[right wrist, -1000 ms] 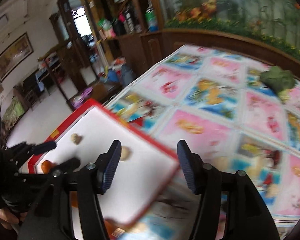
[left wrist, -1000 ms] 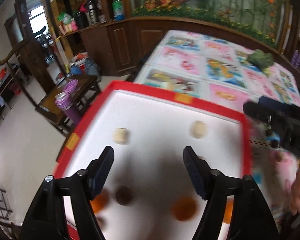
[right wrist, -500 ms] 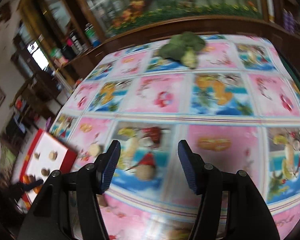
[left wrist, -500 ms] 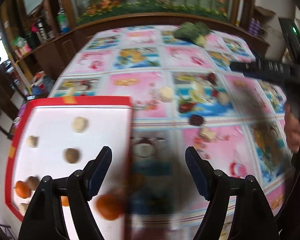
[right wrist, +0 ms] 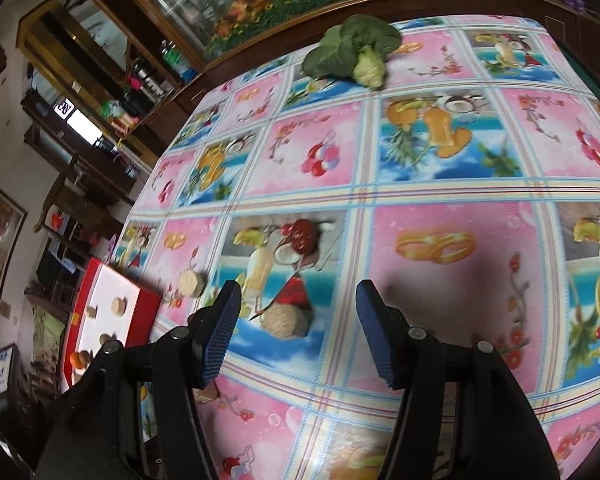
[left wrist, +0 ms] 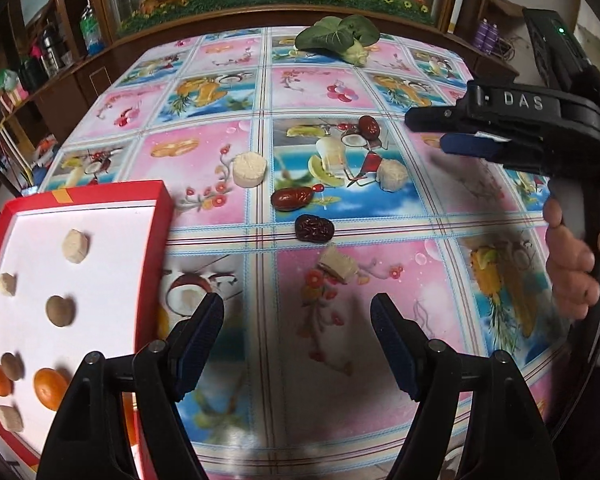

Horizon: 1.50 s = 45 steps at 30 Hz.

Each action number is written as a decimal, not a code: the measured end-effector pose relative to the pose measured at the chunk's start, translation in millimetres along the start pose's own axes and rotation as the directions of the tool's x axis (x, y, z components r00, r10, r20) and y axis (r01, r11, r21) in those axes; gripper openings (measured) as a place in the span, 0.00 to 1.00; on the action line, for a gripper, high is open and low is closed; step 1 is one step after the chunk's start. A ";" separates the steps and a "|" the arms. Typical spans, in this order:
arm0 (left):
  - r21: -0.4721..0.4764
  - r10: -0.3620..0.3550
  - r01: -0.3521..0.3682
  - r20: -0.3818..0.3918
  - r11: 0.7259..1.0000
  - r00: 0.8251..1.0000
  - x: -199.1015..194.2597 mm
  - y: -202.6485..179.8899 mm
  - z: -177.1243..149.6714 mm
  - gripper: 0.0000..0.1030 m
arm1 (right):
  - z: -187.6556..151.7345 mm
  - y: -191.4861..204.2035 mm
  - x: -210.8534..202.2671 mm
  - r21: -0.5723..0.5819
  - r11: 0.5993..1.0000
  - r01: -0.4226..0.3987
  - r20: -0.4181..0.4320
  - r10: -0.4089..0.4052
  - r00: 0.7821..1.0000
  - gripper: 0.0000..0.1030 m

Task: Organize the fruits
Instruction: 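Swing both open tools back over the table toward the remaining pieces, then grasp a round pale chunk with the right tool while the left tool grasps a square chunk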

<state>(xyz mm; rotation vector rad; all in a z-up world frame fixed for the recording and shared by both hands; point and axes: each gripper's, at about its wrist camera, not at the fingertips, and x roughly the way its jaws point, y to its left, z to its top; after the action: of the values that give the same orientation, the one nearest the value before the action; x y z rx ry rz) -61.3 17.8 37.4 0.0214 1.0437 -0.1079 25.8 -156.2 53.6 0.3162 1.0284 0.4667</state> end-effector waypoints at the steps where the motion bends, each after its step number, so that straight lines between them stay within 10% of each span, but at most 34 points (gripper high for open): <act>1: -0.003 -0.004 0.004 0.002 1.000 1.000 0.5 -2.0 1.4 0.74 | -1.0 1.3 1.9 -0.006 1.000 -0.003 -0.009 0.003 1.000 0.60; 16: 0.027 -0.038 0.038 0.006 0.999 0.999 20.8 -17.5 8.6 0.73 | -12.4 20.8 28.3 -0.109 0.991 0.073 -0.062 -0.080 0.995 0.60; 32: 0.053 -0.016 0.013 0.049 0.999 0.999 27.6 -14.0 10.6 0.27 | -24.5 40.7 40.9 -0.286 0.909 0.304 0.028 -0.309 0.951 0.33; 45: 0.028 -0.014 0.011 0.084 1.000 0.996 13.1 -7.6 7.2 0.25 | -11.2 19.5 19.0 -0.145 0.974 0.177 0.036 -0.173 0.984 0.28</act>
<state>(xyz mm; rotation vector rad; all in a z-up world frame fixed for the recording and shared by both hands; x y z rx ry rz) -49.3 8.7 29.9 0.0346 0.9578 -0.1332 19.9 -129.4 43.1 0.0972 0.9834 0.3764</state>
